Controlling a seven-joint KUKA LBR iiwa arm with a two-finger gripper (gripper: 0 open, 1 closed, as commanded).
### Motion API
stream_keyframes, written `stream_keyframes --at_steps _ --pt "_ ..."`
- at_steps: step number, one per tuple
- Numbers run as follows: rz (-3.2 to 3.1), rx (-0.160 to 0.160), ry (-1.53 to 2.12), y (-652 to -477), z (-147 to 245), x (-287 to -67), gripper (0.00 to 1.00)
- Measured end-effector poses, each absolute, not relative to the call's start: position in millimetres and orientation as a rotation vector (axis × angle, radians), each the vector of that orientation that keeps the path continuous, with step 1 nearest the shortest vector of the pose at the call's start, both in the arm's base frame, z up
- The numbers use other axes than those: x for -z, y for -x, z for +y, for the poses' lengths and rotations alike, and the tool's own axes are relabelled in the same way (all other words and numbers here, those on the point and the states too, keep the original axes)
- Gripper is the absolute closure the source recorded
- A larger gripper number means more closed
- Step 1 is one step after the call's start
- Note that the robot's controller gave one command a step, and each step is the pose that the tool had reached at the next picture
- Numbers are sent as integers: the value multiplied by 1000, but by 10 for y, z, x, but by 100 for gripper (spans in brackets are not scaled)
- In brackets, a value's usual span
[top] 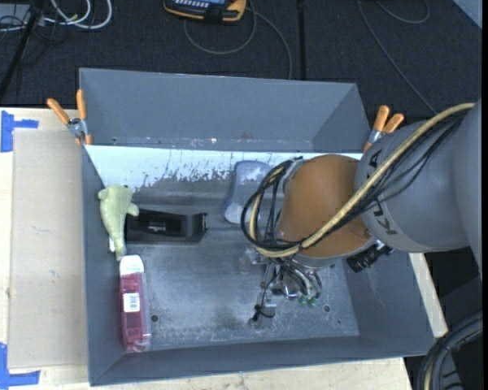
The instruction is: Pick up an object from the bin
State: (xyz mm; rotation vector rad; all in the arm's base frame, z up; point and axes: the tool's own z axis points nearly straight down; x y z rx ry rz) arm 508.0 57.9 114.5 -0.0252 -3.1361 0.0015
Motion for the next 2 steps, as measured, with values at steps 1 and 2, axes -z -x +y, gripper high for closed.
stream_keyframes --at_steps 1,2 --pt "-3135 0 -88 -5056 580 -1095 0" --pt "-3099 -3 -468 -5027 323 -956 0"
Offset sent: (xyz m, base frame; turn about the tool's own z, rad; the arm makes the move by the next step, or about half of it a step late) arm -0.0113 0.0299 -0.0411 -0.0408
